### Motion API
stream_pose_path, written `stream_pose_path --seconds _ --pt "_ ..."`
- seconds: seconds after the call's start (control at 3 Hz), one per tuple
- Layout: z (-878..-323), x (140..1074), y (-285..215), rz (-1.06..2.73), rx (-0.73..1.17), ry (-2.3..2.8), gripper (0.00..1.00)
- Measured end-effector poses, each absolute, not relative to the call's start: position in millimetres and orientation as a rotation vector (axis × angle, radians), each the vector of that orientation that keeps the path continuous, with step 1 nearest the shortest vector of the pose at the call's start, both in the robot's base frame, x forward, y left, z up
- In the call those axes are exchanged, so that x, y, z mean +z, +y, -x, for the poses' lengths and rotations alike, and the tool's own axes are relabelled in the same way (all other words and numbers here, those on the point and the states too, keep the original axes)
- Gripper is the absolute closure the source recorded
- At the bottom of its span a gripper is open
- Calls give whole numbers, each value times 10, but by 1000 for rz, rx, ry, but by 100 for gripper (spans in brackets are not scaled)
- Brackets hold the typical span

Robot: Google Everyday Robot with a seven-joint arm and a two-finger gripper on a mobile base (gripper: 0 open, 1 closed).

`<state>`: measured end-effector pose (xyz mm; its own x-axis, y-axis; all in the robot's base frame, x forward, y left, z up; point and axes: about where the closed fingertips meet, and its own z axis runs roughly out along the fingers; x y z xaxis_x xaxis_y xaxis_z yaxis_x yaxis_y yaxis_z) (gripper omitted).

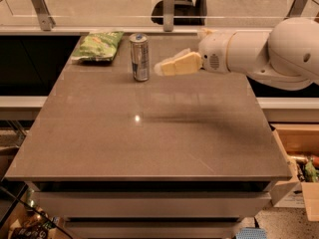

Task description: Pick redbull can

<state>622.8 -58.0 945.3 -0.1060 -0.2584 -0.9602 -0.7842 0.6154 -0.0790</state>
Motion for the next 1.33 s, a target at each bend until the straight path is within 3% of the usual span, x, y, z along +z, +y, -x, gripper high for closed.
stream_pose_path --seconds 1.33 --pt "-6782 9324 -78 884 629 1556 0"
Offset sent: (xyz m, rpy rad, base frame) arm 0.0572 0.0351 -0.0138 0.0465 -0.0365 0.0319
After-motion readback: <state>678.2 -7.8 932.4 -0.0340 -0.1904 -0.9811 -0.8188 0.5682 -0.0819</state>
